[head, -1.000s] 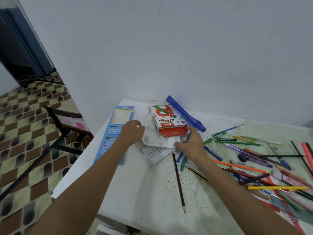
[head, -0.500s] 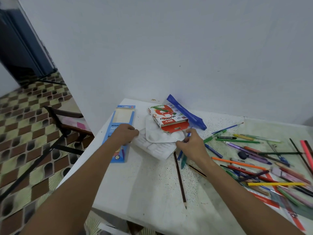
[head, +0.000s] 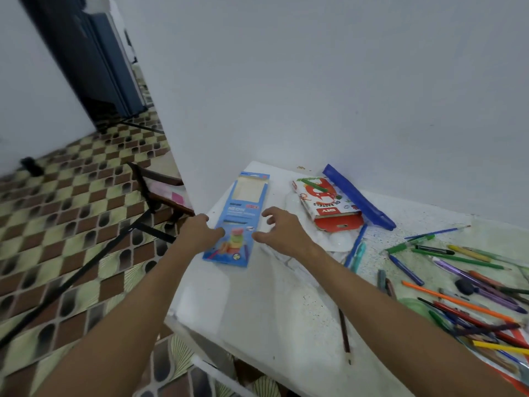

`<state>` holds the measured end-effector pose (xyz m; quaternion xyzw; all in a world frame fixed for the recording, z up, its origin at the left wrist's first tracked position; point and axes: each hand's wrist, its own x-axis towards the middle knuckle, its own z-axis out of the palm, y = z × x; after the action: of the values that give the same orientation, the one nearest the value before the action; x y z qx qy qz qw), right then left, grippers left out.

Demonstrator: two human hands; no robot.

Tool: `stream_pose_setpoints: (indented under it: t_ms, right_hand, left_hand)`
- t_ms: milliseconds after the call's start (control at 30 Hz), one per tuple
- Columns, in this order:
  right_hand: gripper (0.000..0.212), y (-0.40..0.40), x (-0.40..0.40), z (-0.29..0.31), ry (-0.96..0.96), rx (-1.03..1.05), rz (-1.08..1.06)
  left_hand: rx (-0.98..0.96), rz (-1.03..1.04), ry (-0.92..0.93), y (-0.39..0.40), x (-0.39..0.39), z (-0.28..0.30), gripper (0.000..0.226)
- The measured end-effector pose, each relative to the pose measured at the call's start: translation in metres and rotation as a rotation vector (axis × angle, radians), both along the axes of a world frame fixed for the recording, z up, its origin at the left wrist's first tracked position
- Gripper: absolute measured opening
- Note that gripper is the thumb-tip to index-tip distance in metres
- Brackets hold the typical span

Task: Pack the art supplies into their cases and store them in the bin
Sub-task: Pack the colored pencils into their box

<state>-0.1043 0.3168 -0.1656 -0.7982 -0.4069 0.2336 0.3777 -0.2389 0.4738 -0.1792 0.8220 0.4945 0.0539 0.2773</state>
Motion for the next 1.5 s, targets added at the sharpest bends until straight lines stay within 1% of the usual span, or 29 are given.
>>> stream_pose_setpoints:
  t_ms: [33,133,167,200,267,300,367,467,500,567,600,633,700,733,767,833,900,967,1033,1100,1133,1167,1200,1233,1300,1333,1400,1433,1500]
  right_hand:
    - [0.063,0.010,-0.002,-0.002,-0.009,-0.063,0.023]
    - [0.075,0.034,-0.007,-0.010,-0.155,-0.256,0.065]
    - [0.079,0.039,-0.008,-0.014,-0.161,-0.269,0.063]
    - [0.082,0.042,-0.010,-0.017,-0.123,-0.256,0.055]
    - [0.087,0.042,-0.012,-0.020,0.004,-0.157,0.018]
    - [0.088,0.040,-0.012,-0.020,0.054,-0.088,0.004]
    - [0.083,0.033,-0.011,-0.013,0.132,0.038,-0.014]
    - [0.067,0.015,-0.002,0.005,0.186,0.176,-0.055]
    - [0.067,0.006,0.003,0.014,0.227,0.207,-0.073]
    - [0.076,-0.018,0.016,0.031,0.297,0.216,-0.112]
    - [0.076,-0.032,0.023,0.037,0.306,0.209,-0.131]
    - [0.070,-0.047,0.029,0.044,0.312,0.220,-0.147]
    - [0.050,-0.080,0.041,0.054,0.317,0.264,-0.191]
    - [0.044,-0.098,0.047,0.058,0.318,0.285,-0.226]
    - [0.044,-0.116,0.052,0.061,0.324,0.305,-0.272]
    - [0.051,-0.154,0.064,0.063,0.303,0.345,-0.370]
    - [0.059,-0.194,0.075,0.063,0.226,0.369,-0.437]
    - [0.068,-0.235,0.086,0.061,0.161,0.349,-0.492]
    - [0.068,-0.277,0.095,0.062,0.101,0.307,-0.537]
    - [0.062,-0.315,0.102,0.062,0.035,0.230,-0.571]
    - [0.062,-0.334,0.103,0.060,-0.001,0.159,-0.578]
    - [0.063,-0.352,0.103,0.058,-0.038,0.088,-0.571]
    - [0.063,-0.368,0.102,0.056,-0.060,0.022,-0.553]
    - [0.063,-0.385,0.099,0.053,-0.081,-0.027,-0.532]
    - [0.064,-0.415,0.094,0.048,-0.114,-0.094,-0.504]
    - [0.068,-0.428,0.090,0.047,-0.128,-0.121,-0.499]
    - [0.077,-0.452,0.086,0.042,-0.161,-0.178,-0.486]
    - [0.081,-0.462,0.084,0.041,-0.167,-0.209,-0.473]
    - [0.087,-0.480,0.079,0.037,-0.153,-0.242,-0.432]
  left_hand:
    - [-0.031,0.010,-0.015,0.000,-0.004,-0.002,0.056]
    - [-0.137,0.051,-0.076,0.000,-0.009,-0.009,0.061]
    - [-0.186,0.073,-0.101,0.000,-0.009,-0.010,0.059]
    - [-0.245,0.100,-0.142,-0.001,-0.009,-0.010,0.052]
    - [-0.379,0.135,-0.258,-0.002,-0.009,-0.011,0.033]
    - [-0.442,0.137,-0.307,-0.003,-0.012,-0.009,0.027]
    - [-0.522,0.096,-0.383,-0.007,-0.017,-0.001,0.027]
    - [-0.600,0.032,-0.545,-0.023,-0.017,0.021,0.032]
    - [-0.614,-0.001,-0.585,-0.032,-0.015,0.030,0.033]
    - [-0.632,-0.095,-0.625,-0.054,-0.005,0.045,0.035]
    - [-0.644,-0.144,-0.636,-0.066,0.002,0.051,0.035]
    - [-0.661,-0.195,-0.649,-0.081,0.009,0.056,0.036]
    - [-0.689,-0.295,-0.670,-0.112,0.028,0.061,0.038]
    - [-0.701,-0.347,-0.680,-0.130,0.038,0.063,0.039]
    - [-0.711,-0.395,-0.684,-0.149,0.050,0.063,0.039]
    - [-0.728,-0.499,-0.675,-0.188,0.073,0.062,0.040]
    - [-0.752,-0.607,-0.639,-0.226,0.094,0.061,0.043]
    - [-0.818,-0.708,-0.592,-0.259,0.113,0.062,0.041]
    - [-0.937,-0.768,-0.559,-0.286,0.128,0.063,0.038]
    - [-1.084,-0.753,-0.576,-0.307,0.141,0.067,0.041]
    - [-1.145,-0.727,-0.604,-0.316,0.146,0.069,0.041]
    - [-1.173,-0.706,-0.640,-0.324,0.151,0.071,0.039]
    - [-1.135,-0.705,-0.672,-0.330,0.156,0.072,0.038]
    - [-1.019,-0.720,-0.684,-0.336,0.160,0.071,0.040]
    - [-0.635,-0.779,-0.630,-0.344,0.166,0.067,0.043]
    - [-0.442,-0.801,-0.585,-0.347,0.166,0.064,0.041]
    - [-0.151,-0.812,-0.518,-0.353,0.164,0.057,0.030]
    - [-0.050,-0.815,-0.506,-0.355,0.162,0.053,0.029]
    - [0.087,-0.836,-0.512,-0.355,0.156,0.044,0.042]
